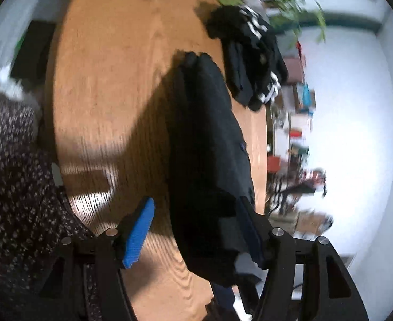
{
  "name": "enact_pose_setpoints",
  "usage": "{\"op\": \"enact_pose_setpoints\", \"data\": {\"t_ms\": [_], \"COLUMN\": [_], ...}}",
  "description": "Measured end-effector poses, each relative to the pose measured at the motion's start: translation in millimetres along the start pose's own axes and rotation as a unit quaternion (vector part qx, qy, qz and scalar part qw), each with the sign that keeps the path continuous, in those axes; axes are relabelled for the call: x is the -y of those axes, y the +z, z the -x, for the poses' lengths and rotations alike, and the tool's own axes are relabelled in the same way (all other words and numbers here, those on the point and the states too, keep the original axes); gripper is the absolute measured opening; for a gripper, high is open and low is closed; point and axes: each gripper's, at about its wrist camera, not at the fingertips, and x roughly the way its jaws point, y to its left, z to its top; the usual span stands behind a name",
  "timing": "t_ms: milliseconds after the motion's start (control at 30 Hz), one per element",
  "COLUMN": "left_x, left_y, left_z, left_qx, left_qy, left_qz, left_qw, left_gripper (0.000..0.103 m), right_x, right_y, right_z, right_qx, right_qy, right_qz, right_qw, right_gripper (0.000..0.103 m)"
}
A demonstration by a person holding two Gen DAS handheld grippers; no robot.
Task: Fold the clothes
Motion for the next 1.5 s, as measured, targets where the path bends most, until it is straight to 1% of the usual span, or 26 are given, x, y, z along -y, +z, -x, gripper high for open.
{"op": "enact_pose_setpoints", "data": {"t_ms": [33,133,200,267,367,433,500,567,600,633,667,700,733,767,833,867,933,1033,1067,1133,1200,1267,1400,1500], "left_x": [-3.1,-3.7,-3.9,-4.5,0.5,2.2,4.4,8.8,11.5,14.4,16.9,19.1,20.4,21.1,25.5,27.7,30.1,29.7,29.5,32.0,37.7,42.4,31.2,20.5], "left_y": [1.5,6.3,9.0,7.7,9.2,11.7,15.4,17.2,16.8,16.2,15.8,15.5,15.7,16.0,16.3,16.5,15.8,20.8,22.8,26.4,26.5,26.9,34.5,38.8], "left_z": [-0.9,-10.5,-17.5,-28.3,-46.2,-57.6,-66.5,-67.0,-67.5,-67.8,-67.4,-66.9,-66.3,-65.8,-65.9,-65.9,-64.5,-58.0,-54.5,-50.2,-42.9,-36.0,-28.2,-24.5], "left_qx": [0.002,-0.012,-0.023,-0.051,-0.079,-0.094,-0.104,-0.097,-0.098,-0.098,-0.094,-0.091,-0.089,-0.089,-0.09,-0.09,-0.094,-0.114,-0.123,-0.133,-0.142,-0.152,-0.183,-0.193], "left_qy": [-0.009,-0.031,-0.045,-0.064,-0.064,-0.064,-0.067,-0.053,-0.045,-0.035,-0.026,-0.019,-0.016,-0.017,-0.013,-0.011,-0.009,-0.031,-0.043,-0.053,-0.047,-0.042,-0.05,-0.053], "left_qz": [0.013,0.029,0.039,0.05,0.043,0.051,0.063,0.057,0.05,0.041,0.034,0.026,0.022,0.023,0.013,0.008,0.001,0.015,0.021,0.023,-0.002,-0.025,-0.008,0.003], "left_qw": [0.9999,0.999,0.998,0.9954,0.9939,0.9922,0.9903,0.9922,0.9929,0.9937,0.9946,0.9953,0.9956,0.9956,0.9958,0.9958,0.9955,0.9929,0.9913,0.9895,0.9888,0.9872,0.9817,0.9799], "left_gripper": [0.07,0.078,0.078,0.078,0.079,0.079,0.076,0.049,0.043,0.036,0.034,0.034,0.033,0.033,0.033,0.033,0.033,0.032,0.032,0.032,0.032,0.032,0.032,0.032], "right_x": [0.2,1.8,2.6,2.0,0.5,-0.8,-0.5,1.4,3.1,7.0,12.0,18.7,26.5,34.3,52.2,62.3,76.5,82.8,81.1,77.7,72.9,65.1,59.0,50.5], "right_y": [0.5,1.0,0.1,-1.1,-2.8,-3.8,-4.6,-5.5,-5.9,-6.6,-7.5,-8.1,-8.4,-8.6,-6.2,-3.6,4.7,20.8,23.7,29.6,35.5,41.5,46.6,44.2], "right_z": [1.4,2.6,2.2,1.1,-0.5,-1.1,-1.5,-0.9,-0.7,0.3,1.9,6.1,11.9,17.8,28.1,32.1,36.2,39.4,38.5,36.8,32.5,22.1,7.8,-9.7], "right_qx": [0.002,-0.002,-0.007,-0.009,-0.015,-0.018,-0.02,-0.021,-0.023,-0.025,-0.028,-0.024,-0.015,-0.007,0.01,0.016,0.018,0.018,0.015,0.01,0.0,-0.019,-0.041,-0.062], "right_qy": [0.0,0.001,0.007,0.009,0.015,0.016,0.014,0.008,0.002,-0.002,-0.004,-0.012,-0.023,-0.035,-0.044,-0.048,-0.041,-0.02,-0.014,-0.002,0.014,0.034,0.058,0.067], "right_qz": [0.001,0.003,0.001,0.002,0.005,0.009,0.01,0.011,0.011,0.007,0.0,-0.007,-0.014,-0.02,-0.044,-0.061,-0.085,-0.086,-0.084,-0.08,-0.075,-0.069,-0.066,-0.06], "right_qw": [1.0,1.0,1.0,1.0,1.0,1.0,1.0,1.0,1.0,1.0,1.0,1.0,1.0,0.999,0.998,0.997,0.995,0.996,0.996,0.997,0.997,0.997,0.995,0.994], "right_gripper": [0.035,0.035,0.035,0.035,0.035,0.035,0.035,0.036,0.038,0.044,0.053,0.059,0.07,0.078,0.083,0.083,0.083,0.083,0.083,0.083,0.083,0.083,0.084,0.084]}}
